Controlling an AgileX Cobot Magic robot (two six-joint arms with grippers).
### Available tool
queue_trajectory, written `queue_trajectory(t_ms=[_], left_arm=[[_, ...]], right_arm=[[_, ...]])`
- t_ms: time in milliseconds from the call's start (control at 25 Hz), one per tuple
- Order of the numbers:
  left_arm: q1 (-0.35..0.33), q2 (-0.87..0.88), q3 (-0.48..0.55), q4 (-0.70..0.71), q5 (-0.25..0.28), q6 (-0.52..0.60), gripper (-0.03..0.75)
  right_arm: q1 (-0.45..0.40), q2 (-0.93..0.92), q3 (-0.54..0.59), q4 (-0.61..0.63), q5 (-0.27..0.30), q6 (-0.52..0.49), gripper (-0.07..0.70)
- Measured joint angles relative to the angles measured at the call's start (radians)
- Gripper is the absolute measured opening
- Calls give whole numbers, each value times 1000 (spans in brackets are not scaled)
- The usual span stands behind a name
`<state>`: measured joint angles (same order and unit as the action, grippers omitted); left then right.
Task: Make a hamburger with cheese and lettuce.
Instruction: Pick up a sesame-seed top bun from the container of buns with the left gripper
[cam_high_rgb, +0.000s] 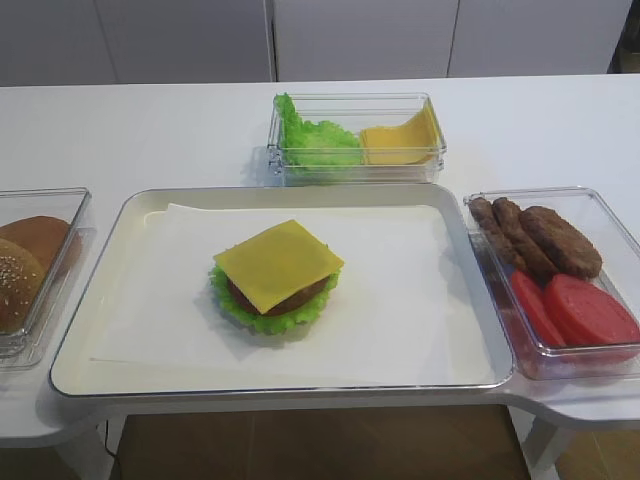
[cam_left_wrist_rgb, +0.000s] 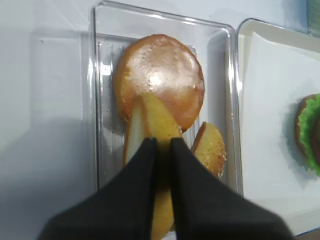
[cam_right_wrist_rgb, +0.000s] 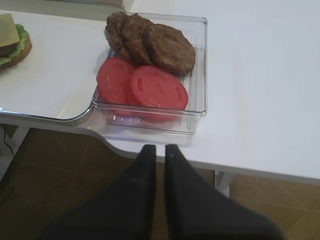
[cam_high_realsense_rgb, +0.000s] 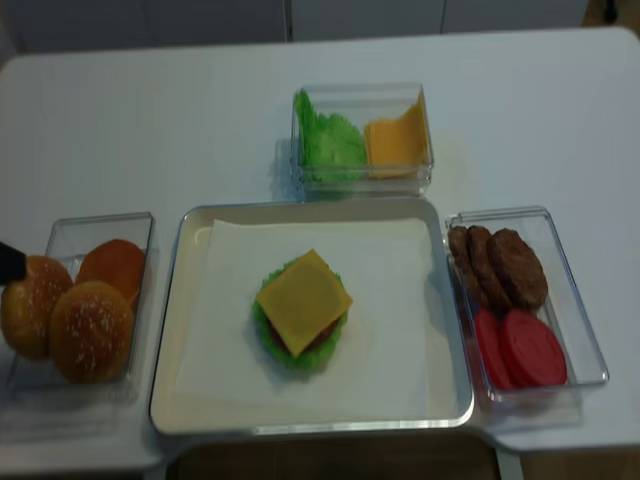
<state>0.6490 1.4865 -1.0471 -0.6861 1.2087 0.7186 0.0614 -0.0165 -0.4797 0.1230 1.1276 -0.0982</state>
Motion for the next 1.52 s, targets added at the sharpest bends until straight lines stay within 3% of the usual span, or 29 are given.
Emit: queue_trajectory(t_ms=[240,1040,1200,1520], left_arm=[[0,-49,0,-12,2,7,40],[-12,-124,-76,-308,5,1,31],[-75,-124,-77,-314,3,-23,30],[-289,-113,-77,-322,7,-45,30]], right_arm=[[0,0,0,0,0,0,37],[0,0,0,0,0,-2,-3],[0,0,0,0,0,-2,-3],[0,0,0,0,0,-2,-3]])
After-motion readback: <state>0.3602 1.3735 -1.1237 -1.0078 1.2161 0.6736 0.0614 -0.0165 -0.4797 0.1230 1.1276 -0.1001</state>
